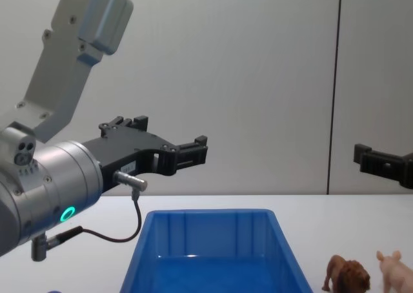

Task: Pick up the two dolls from the table and place them into the box.

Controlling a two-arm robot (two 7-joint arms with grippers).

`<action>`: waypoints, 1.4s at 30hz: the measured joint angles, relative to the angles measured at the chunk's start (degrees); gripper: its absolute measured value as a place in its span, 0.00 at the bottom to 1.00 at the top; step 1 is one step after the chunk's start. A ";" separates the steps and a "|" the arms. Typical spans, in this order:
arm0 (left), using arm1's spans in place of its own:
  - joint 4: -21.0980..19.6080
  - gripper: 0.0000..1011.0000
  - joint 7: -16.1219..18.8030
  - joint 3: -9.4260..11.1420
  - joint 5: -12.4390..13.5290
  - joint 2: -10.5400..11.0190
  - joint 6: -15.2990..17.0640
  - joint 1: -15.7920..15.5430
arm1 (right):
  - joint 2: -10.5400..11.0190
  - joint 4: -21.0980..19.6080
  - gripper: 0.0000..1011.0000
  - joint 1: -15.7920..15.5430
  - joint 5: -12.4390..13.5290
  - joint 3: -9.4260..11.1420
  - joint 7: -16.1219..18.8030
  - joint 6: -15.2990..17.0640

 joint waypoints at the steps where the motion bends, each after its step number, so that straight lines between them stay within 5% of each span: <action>1: 0.00 0.99 0.00 0.00 0.00 0.00 0.00 0.00 | 0.00 0.00 0.99 0.00 0.00 0.00 0.00 0.00; 19: 0.00 0.99 0.00 0.00 0.00 0.00 0.00 0.00 | 1.60 0.82 0.99 -0.05 1.91 1.37 2.16 0.27; 42: 0.00 0.99 0.00 0.00 0.00 0.00 0.00 0.00 | 5.89 4.08 0.99 -1.82 2.78 3.50 8.82 5.50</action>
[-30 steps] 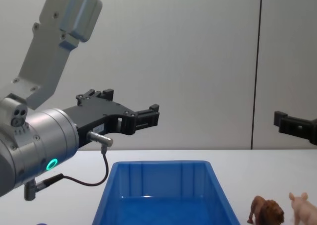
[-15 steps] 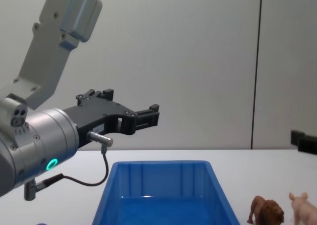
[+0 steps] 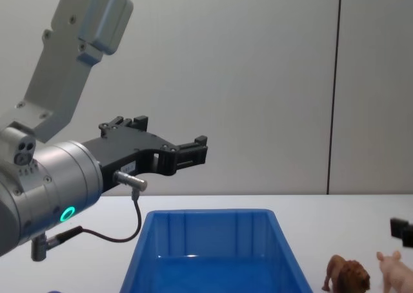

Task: Pick up the two dolls from the table and place them into the box.

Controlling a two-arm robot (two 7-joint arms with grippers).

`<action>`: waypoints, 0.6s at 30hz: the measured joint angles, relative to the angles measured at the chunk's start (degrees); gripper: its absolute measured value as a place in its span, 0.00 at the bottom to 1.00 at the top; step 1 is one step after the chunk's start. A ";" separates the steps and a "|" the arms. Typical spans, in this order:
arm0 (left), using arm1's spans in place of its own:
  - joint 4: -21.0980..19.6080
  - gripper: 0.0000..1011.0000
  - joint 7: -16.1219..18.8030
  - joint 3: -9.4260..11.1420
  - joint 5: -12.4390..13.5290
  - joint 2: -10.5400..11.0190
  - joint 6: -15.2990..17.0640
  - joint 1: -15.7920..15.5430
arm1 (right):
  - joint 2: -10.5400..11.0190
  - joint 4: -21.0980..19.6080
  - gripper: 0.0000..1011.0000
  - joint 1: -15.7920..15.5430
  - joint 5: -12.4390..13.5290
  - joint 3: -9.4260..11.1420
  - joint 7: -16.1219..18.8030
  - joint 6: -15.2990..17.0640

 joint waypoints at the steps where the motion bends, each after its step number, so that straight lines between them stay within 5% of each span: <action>1: 0.00 0.99 0.00 0.00 0.00 0.00 0.00 0.00 | 0.00 0.12 0.99 -0.01 -0.09 -0.03 0.09 0.22; 18: 0.00 0.99 0.00 0.00 0.00 0.00 0.00 0.00 | -1.27 3.38 0.99 0.71 -1.62 -1.38 0.91 4.41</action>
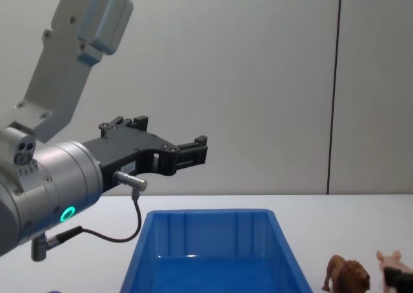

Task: Pick up the two dolls from the table and place them into the box.

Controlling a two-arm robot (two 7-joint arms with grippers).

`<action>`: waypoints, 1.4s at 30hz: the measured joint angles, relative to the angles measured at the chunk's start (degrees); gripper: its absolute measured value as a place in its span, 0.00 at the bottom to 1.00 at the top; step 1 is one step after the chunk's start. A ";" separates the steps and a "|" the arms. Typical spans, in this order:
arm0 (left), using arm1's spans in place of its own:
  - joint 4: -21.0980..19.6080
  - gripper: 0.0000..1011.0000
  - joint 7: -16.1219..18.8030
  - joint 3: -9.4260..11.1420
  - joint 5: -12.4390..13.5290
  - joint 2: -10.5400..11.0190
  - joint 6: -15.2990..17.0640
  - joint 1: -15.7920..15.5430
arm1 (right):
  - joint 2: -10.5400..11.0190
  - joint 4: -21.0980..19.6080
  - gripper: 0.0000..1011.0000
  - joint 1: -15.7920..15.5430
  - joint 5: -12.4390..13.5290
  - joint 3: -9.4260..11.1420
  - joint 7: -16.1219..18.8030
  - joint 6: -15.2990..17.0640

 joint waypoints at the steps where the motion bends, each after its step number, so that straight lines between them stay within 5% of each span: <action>1: 0.00 0.99 0.00 0.00 0.00 0.00 0.00 0.00 | -0.18 0.38 0.99 0.13 -0.15 -0.14 0.00 0.33; 16: 0.00 0.99 0.00 0.00 0.00 0.00 0.00 0.00 | -1.63 3.94 0.99 1.76 -1.08 -0.94 -0.16 2.33; 21: 0.00 0.99 0.00 0.00 0.00 0.00 0.00 0.00 | -2.00 4.97 0.92 2.28 -1.09 -1.05 -0.19 2.71; 37: 0.00 0.99 0.00 0.00 0.00 0.00 0.00 0.00 | -2.89 6.93 0.41 3.57 -0.08 -1.00 -0.77 2.13; 42: 0.00 0.99 0.00 0.00 0.00 0.00 0.00 0.00 | -2.95 6.92 0.37 3.76 -0.68 -0.96 -1.08 0.78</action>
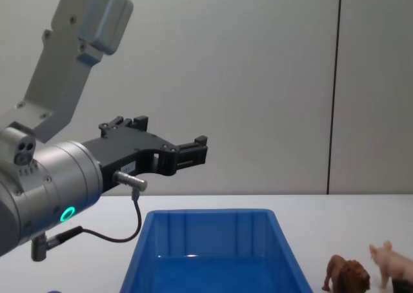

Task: Pick up the two dolls from the table and place them into the box.

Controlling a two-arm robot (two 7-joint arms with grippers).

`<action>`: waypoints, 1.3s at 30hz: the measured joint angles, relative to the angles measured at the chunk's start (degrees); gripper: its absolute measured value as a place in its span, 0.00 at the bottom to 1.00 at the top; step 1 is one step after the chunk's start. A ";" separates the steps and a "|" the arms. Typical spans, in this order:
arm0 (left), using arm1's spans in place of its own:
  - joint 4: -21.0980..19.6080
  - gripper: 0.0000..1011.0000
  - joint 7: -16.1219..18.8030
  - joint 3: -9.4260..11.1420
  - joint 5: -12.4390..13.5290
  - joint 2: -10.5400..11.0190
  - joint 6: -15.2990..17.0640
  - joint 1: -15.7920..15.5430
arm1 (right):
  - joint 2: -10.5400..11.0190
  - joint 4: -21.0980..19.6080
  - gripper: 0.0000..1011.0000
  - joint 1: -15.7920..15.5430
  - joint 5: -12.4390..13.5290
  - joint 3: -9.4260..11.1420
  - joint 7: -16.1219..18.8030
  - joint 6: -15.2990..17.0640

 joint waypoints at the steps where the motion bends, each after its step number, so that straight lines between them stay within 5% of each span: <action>1: 0.00 0.99 0.00 0.00 0.00 0.00 0.00 0.00 | -0.01 -0.09 0.37 0.07 -0.32 0.01 -0.08 -0.50; 11: 0.00 0.99 0.00 0.00 0.00 0.00 0.00 0.00 | -0.10 -1.64 0.37 1.17 -2.59 0.08 0.15 -3.80; 22: 0.00 0.99 0.00 0.00 0.00 0.00 0.00 0.00 | -1.14 -4.38 0.37 4.66 -3.73 -0.23 4.70 -5.62; 39: 0.00 0.99 0.00 0.00 0.00 0.00 0.00 0.00 | -5.87 -2.61 0.37 11.45 -3.07 -3.28 13.85 -0.37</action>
